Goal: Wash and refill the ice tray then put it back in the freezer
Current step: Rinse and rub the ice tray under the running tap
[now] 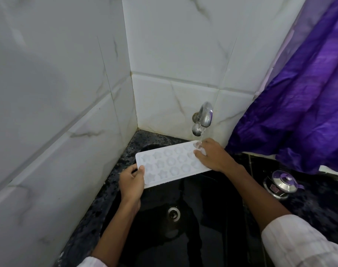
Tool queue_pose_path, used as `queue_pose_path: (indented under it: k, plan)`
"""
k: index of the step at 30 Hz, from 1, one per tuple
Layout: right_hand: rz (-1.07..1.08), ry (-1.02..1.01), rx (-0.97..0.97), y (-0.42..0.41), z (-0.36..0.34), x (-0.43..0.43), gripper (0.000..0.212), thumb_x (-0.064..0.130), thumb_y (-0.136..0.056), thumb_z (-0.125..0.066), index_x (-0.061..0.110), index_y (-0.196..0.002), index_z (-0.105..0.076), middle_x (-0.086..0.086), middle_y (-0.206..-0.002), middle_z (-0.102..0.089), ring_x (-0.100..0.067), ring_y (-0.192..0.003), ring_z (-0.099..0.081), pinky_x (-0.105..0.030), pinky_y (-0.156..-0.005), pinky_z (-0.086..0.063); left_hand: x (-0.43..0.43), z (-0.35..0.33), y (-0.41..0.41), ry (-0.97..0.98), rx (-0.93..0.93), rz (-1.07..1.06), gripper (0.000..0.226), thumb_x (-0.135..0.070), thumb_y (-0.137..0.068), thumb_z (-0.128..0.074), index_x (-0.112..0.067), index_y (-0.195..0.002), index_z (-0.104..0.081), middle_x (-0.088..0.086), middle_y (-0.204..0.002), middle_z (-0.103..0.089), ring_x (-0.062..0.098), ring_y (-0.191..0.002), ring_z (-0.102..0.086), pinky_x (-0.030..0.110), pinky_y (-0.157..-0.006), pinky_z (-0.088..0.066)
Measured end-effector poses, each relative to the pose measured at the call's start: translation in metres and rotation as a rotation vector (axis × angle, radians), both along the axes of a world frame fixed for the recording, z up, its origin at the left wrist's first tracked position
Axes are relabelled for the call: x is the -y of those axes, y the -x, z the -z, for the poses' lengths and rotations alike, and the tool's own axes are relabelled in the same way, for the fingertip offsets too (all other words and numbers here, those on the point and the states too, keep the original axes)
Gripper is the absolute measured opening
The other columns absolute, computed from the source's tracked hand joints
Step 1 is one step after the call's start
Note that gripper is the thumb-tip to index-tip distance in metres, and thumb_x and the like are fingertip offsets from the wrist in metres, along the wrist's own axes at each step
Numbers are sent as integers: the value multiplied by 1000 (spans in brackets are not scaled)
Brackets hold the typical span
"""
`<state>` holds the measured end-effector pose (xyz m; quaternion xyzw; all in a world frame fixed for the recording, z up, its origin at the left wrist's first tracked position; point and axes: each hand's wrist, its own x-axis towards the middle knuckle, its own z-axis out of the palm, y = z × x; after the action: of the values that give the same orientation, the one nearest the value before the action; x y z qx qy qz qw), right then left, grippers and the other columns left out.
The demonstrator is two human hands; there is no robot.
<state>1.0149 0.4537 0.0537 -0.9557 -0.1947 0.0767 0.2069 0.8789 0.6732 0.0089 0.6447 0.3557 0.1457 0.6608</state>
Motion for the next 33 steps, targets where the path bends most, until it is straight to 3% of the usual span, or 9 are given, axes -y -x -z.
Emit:
queue_pose_path:
  k: [6,9,13,17,22,27,30,33]
  plan:
    - [-23,-25,-23,1,-1,2,42,35,-97,-53,15,-134,-56,-4,-136,-48,-17,-126,-46,-17,-97,-26,-1,-7,3,-10,21,-8,13,-15,-97,-57,-15,-92,-70,5,-88,-75,25,-84,-72,43,-77,-58]
    - [-5,-11,-10,2,-1,1,43,37,-97,-52,13,-133,-55,-3,-135,-47,-18,-124,-48,-20,-97,-30,3,-10,6,-17,25,-2,16,-16,-97,-58,-19,-85,-68,5,-85,-75,29,-82,-72,49,-77,-58]
    - [-14,22,-5,3,-2,-1,46,36,-100,-44,17,-141,-48,-4,-141,-41,-20,-125,-48,-25,-98,-34,10,-14,7,-37,27,-18,21,-16,-98,-57,-24,-80,-64,5,-85,-74,26,-80,-71,46,-76,-58]
    - [-20,-15,-55,-2,-3,3,40,37,-97,-52,16,-131,-55,-2,-132,-48,-18,-122,-49,-22,-95,-32,11,-13,8,-40,34,-34,18,-17,-98,-57,-23,-83,-65,5,-83,-74,30,-82,-71,48,-75,-58]
    - [-4,-199,-6,-2,-4,4,41,35,-96,-58,15,-131,-50,0,-129,-54,-14,-116,-50,-21,-94,-33,13,-19,7,-46,63,-79,13,-16,-98,-56,-15,-88,-65,0,-80,-70,18,-74,-65,30,-63,-49]
    - [32,-270,44,4,5,8,22,35,-97,-56,19,-113,-56,1,-113,-60,-13,-105,-55,-22,-86,-38,9,-24,3,-30,97,-118,17,-14,-99,-56,-17,-84,-63,-4,-77,-67,9,-70,-62,23,-59,-46]
    - [-43,-223,50,5,5,7,30,29,-101,-48,15,-126,-59,-4,-128,-59,-13,-115,-51,-14,-93,-30,9,-26,4,-44,102,-98,26,-14,-99,-56,-22,-75,-59,-4,-73,-65,12,-68,-60,27,-63,-47]
    - [-45,-155,5,5,5,3,38,32,-104,-40,19,-137,-52,-5,-135,-48,-17,-127,-45,-17,-99,-26,11,-27,6,-45,102,-102,26,-13,-99,-54,-23,-75,-59,-4,-75,-65,10,-68,-60,23,-60,-47]
